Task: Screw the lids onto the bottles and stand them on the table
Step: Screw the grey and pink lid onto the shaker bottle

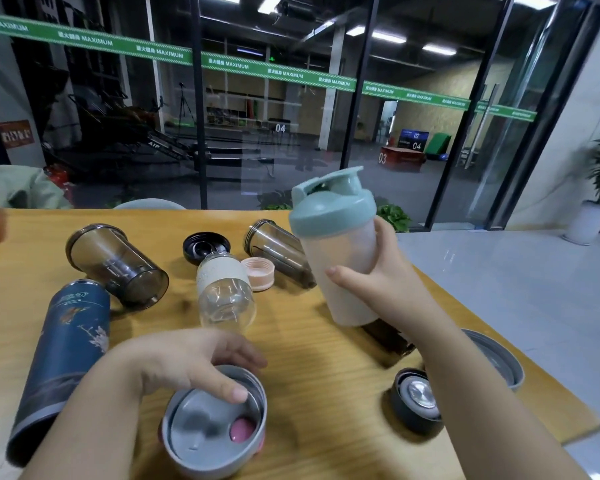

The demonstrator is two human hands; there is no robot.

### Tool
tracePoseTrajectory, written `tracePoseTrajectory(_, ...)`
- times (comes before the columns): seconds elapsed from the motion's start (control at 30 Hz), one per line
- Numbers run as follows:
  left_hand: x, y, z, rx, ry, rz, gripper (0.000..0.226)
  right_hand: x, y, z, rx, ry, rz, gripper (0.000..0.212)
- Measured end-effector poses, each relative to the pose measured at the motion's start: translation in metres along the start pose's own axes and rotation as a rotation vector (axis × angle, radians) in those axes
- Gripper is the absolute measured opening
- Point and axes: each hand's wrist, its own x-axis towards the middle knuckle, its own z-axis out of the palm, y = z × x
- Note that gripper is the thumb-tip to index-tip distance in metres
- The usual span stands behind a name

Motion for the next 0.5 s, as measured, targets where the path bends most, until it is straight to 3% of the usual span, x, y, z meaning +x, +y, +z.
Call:
tracePoseTrajectory(0.13,-0.003,0.0,-0.003,0.085,-0.019,-0.038,0.052,0.011,0.006,-0.002,0.033,0.11,-0.065,0.076)
tracePoseTrajectory(0.27,0.002,-0.002,0.0,0.053,0.094,-0.046,0.016,0.024,0.016,-0.007,0.036,0.174,-0.071,0.076)
tracePoseTrajectory(0.4,0.007,0.002,0.002,-0.009,0.204,-0.05,0.01,0.04,0.029,-0.016,-0.045,0.201,-0.019,0.093)
tracePoseTrajectory(0.5,0.014,0.008,0.009,-0.128,0.302,-0.02,0.013,0.056,0.039,-0.024,-0.062,0.23,-0.027,0.093)
